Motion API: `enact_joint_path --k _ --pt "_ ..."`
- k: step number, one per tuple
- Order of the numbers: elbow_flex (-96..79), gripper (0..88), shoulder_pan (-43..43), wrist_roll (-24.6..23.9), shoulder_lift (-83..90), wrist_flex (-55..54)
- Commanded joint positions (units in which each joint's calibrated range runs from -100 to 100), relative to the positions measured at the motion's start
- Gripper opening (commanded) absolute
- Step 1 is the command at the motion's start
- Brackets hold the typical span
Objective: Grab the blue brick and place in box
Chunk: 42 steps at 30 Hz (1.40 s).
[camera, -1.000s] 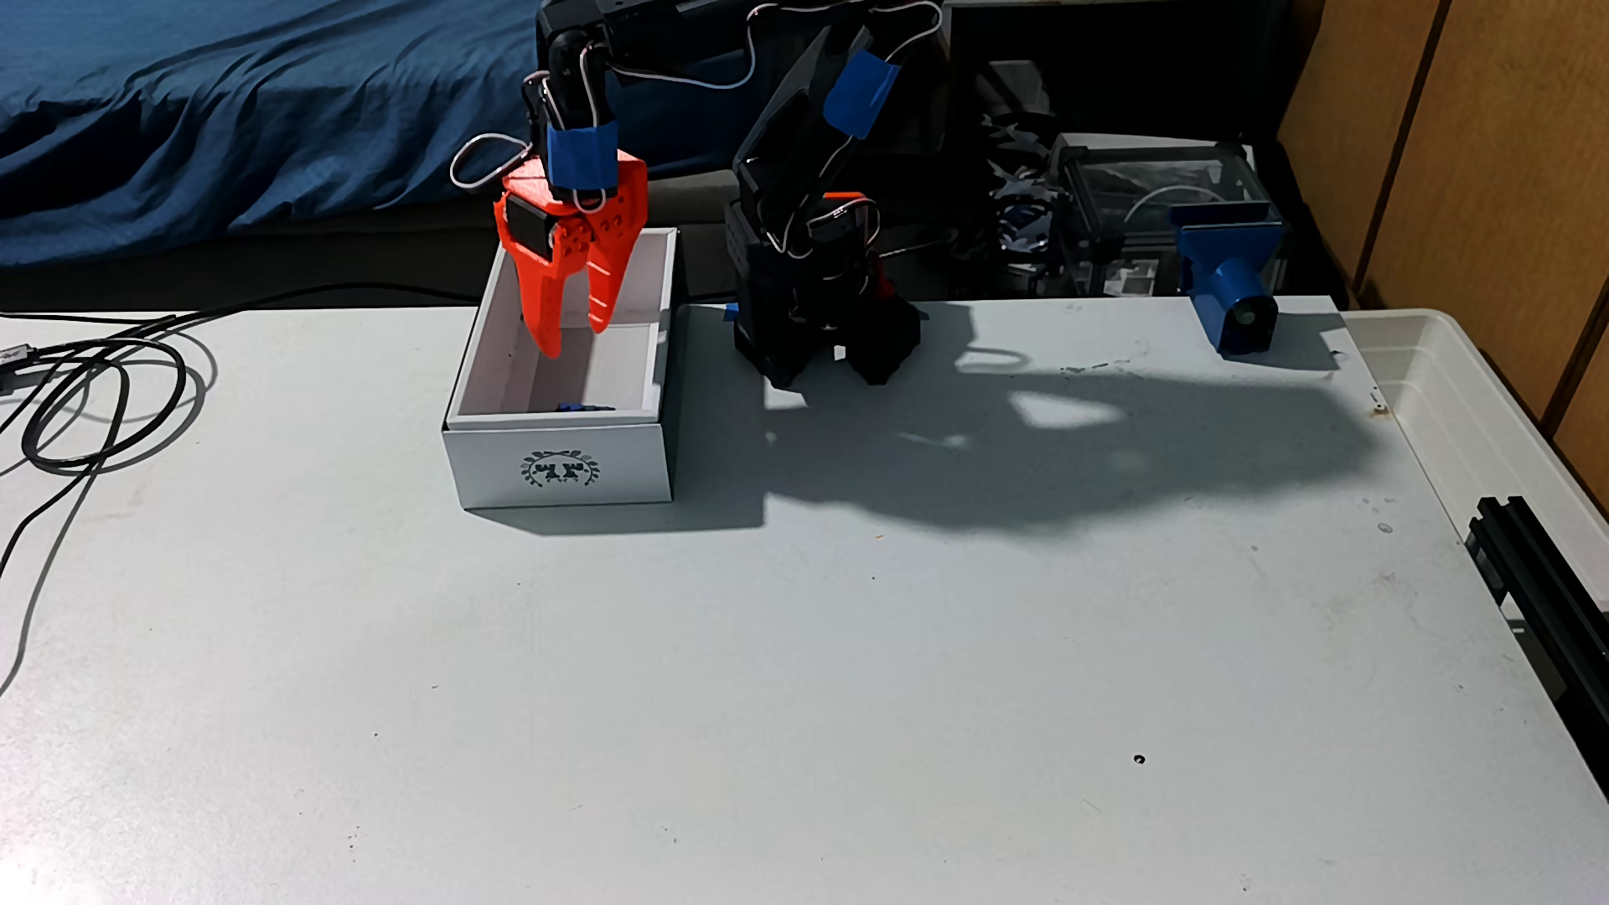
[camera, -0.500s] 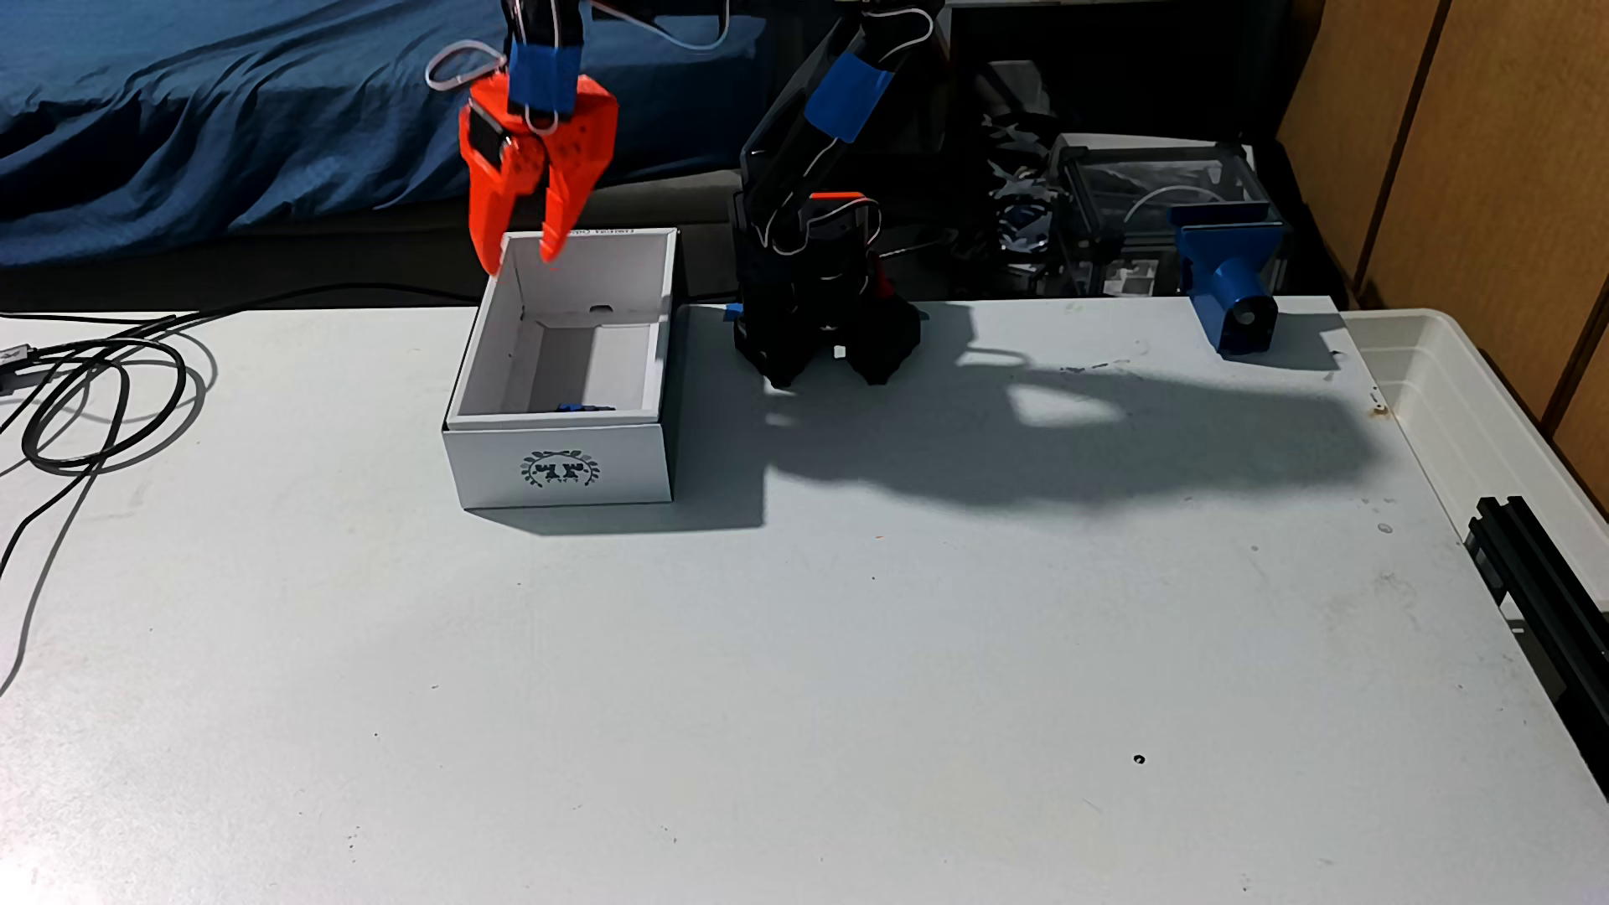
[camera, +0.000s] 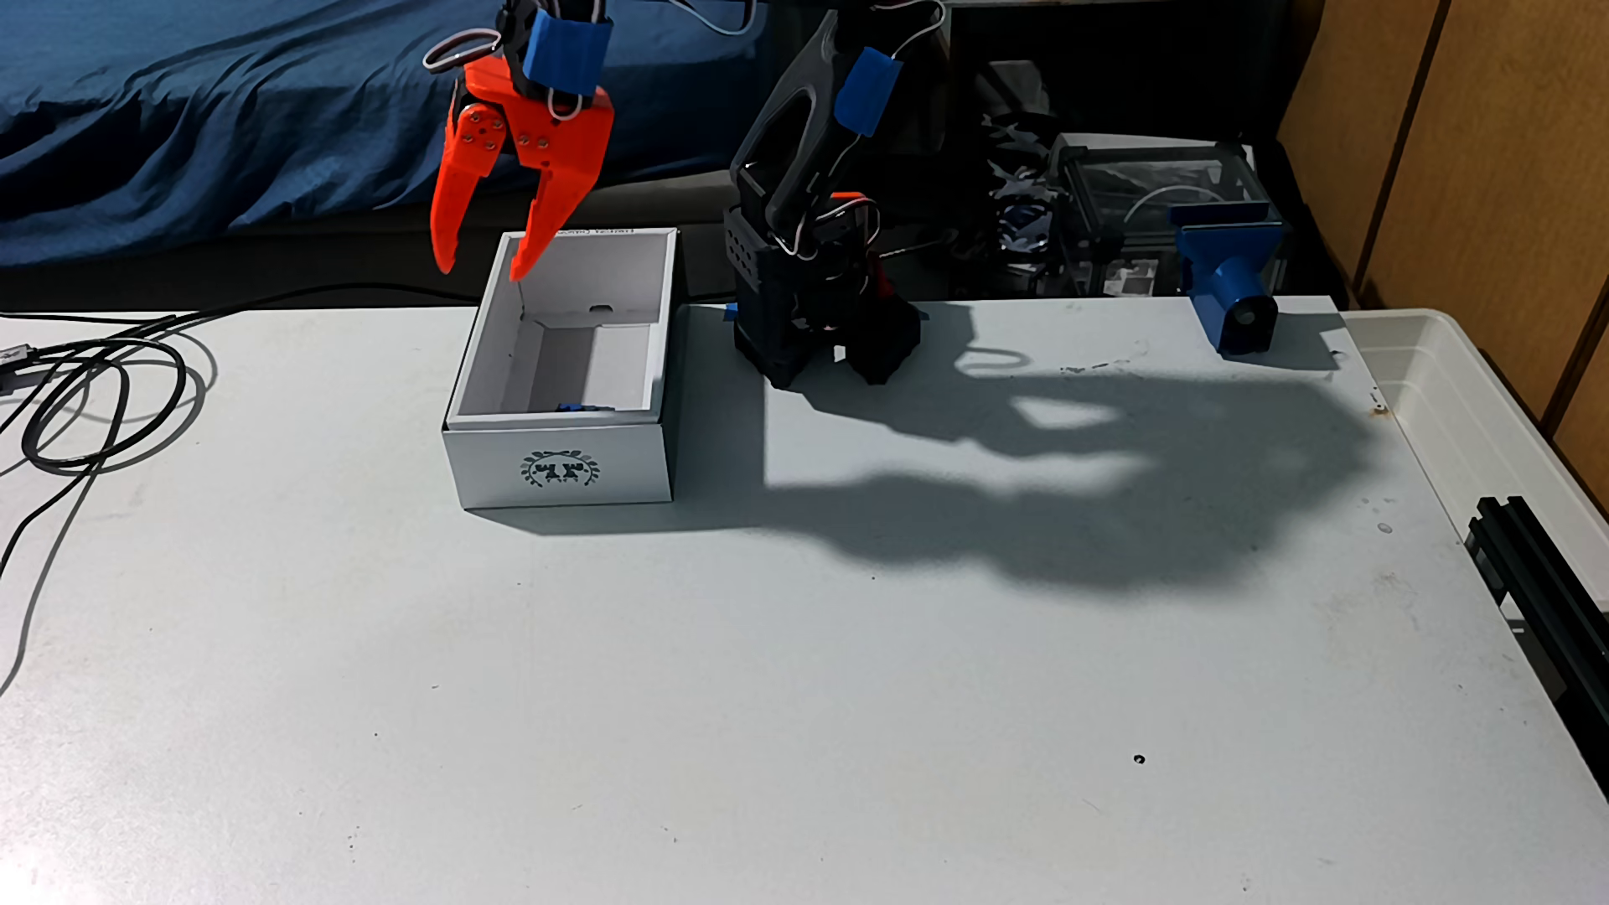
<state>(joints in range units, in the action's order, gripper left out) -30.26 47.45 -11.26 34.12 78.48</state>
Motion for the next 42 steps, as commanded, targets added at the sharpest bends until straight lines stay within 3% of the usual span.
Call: enact_joint_path --k 1,10,19,25,32,42 --pt "2.49 15.4 -6.22 -6.34 1.44 -6.83" --pt "2.22 15.4 -18.92 -17.49 1.95 -23.72" --pt "-9.49 16.2 -31.85 -17.39 10.23 -26.22" --pt "-26.79 15.8 -41.06 -11.49 22.83 -30.01" --pt "-47.73 15.6 -48.12 -0.39 43.13 -40.44" --pt "-63.26 16.0 -51.76 6.08 65.88 -40.18"
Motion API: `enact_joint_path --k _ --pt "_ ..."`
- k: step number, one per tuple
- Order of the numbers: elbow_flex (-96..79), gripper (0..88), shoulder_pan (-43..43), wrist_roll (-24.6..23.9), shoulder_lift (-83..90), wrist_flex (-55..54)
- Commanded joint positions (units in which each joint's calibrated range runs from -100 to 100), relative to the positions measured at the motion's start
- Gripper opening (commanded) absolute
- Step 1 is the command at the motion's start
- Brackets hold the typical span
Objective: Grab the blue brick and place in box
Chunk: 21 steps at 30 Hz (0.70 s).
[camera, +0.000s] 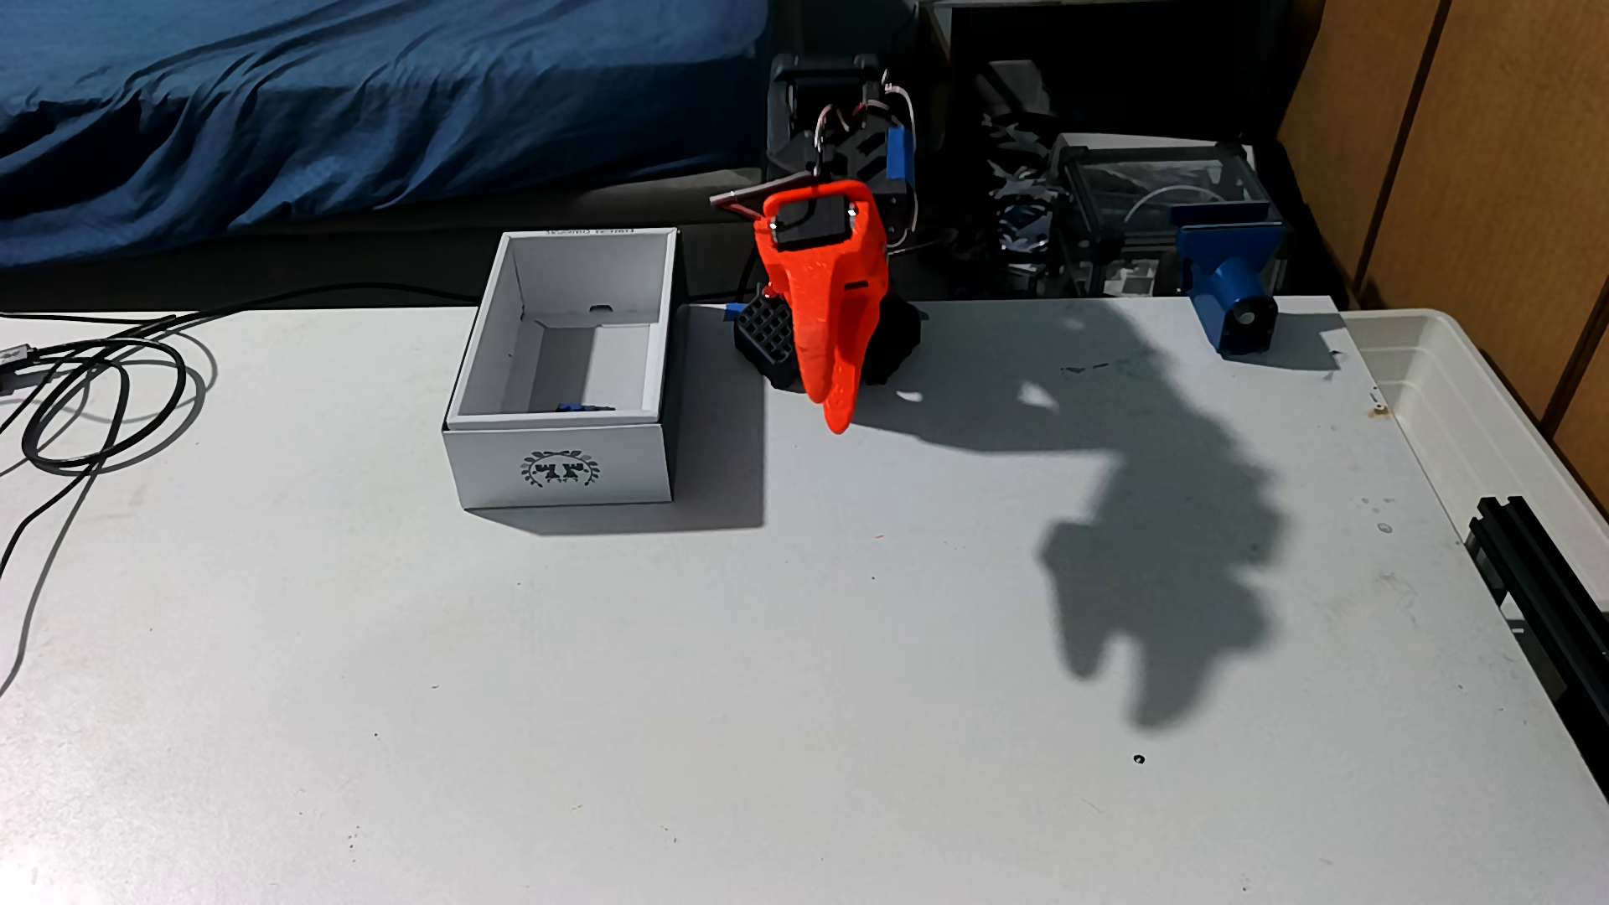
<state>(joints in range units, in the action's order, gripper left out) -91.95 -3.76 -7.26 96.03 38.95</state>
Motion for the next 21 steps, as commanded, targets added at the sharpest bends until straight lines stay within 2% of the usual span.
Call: enact_joint_path --k 1,7,12,18,21 --pt "-2.19 15.7 -0.62 2.76 3.97 -0.91" --pt "-4.32 15.5 -2.33 5.4 3.97 -0.39" --pt "-7.43 15.5 -3.15 9.39 3.97 0.55" --pt "-7.51 15.1 -5.37 9.5 3.97 4.0" --pt "-7.51 7.8 -5.23 9.34 3.97 4.35"
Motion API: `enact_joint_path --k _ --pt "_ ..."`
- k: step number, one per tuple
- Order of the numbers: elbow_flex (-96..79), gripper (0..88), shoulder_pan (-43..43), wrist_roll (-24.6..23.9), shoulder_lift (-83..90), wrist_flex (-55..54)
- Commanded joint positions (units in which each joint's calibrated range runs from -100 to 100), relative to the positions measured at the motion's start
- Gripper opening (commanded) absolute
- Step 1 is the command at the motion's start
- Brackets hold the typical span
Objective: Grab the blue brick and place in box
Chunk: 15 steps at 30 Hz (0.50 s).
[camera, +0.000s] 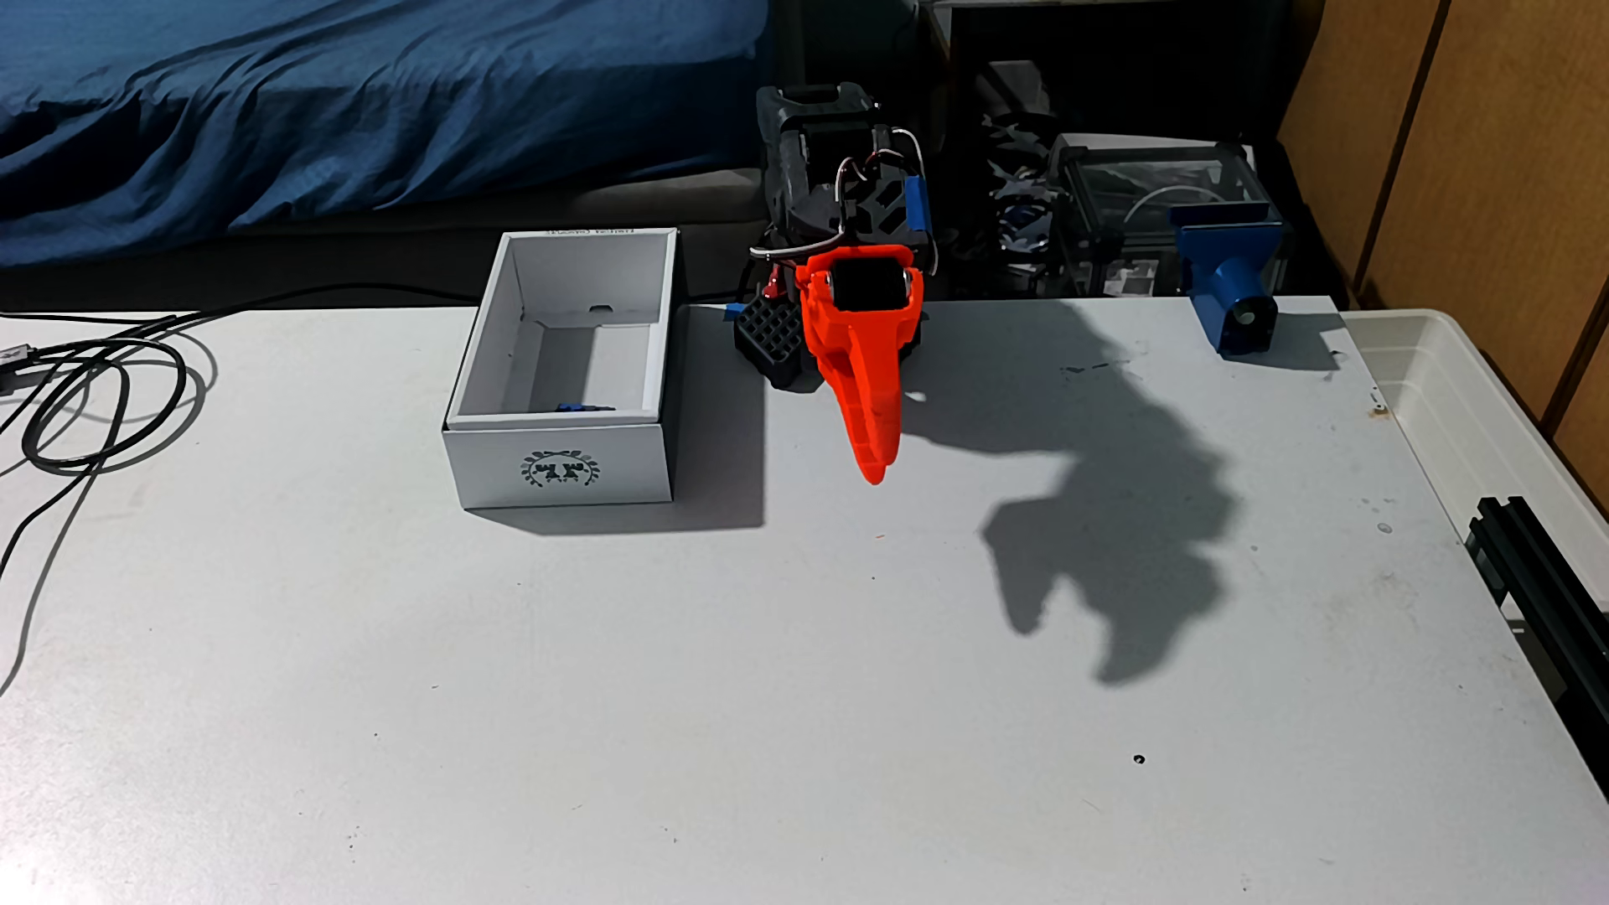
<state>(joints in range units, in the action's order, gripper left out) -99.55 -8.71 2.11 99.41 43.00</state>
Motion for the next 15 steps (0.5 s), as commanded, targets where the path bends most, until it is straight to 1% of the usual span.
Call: enact_joint_path --k 1,2,4,15 --pt "0.09 3.6 -0.13 -0.13 0.59 0.31" --pt "0.09 0.4 0.02 -0.18 0.59 0.31" --pt "0.09 1.5 -0.28 -0.18 0.59 0.31" --pt "0.09 1.5 -0.43 -0.18 0.59 0.13"
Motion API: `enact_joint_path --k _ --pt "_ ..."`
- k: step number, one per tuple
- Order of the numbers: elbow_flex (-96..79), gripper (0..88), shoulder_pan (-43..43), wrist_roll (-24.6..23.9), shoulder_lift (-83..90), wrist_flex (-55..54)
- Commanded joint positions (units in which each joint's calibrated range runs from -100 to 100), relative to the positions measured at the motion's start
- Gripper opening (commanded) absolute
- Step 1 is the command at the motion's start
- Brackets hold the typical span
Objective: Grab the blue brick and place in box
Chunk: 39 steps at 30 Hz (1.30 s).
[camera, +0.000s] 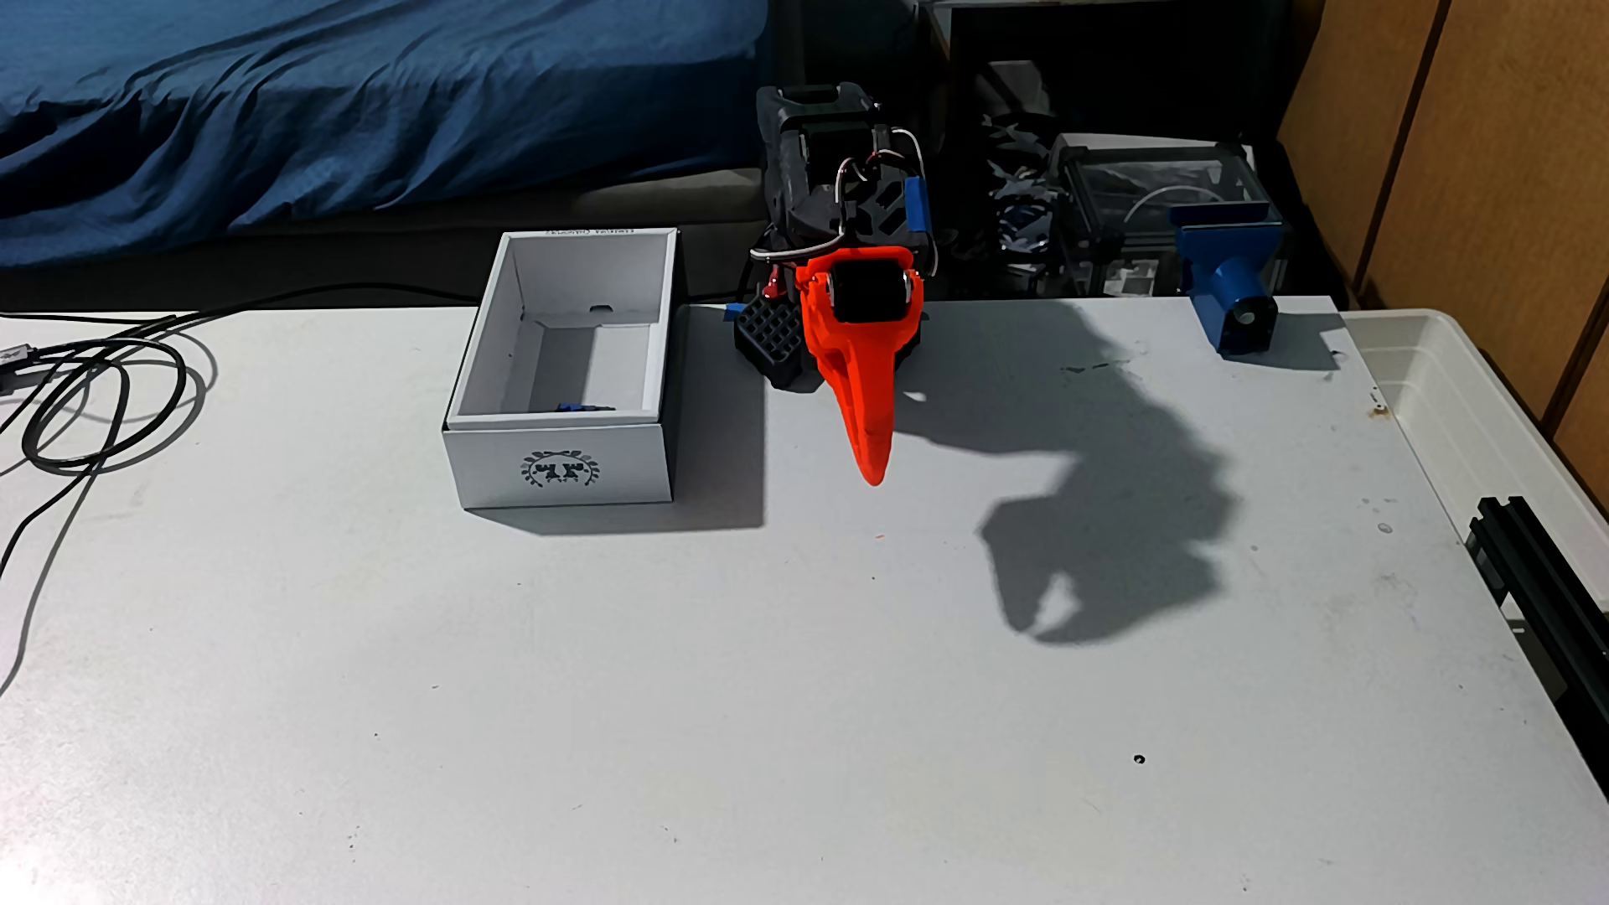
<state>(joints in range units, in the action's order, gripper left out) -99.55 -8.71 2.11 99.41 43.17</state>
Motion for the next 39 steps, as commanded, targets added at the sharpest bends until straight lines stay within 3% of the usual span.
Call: enact_joint_path --k 1,39 --pt "0.09 1.5 -0.43 -0.24 0.59 -0.04" --pt "0.09 1.5 0.02 0.18 0.59 0.3"
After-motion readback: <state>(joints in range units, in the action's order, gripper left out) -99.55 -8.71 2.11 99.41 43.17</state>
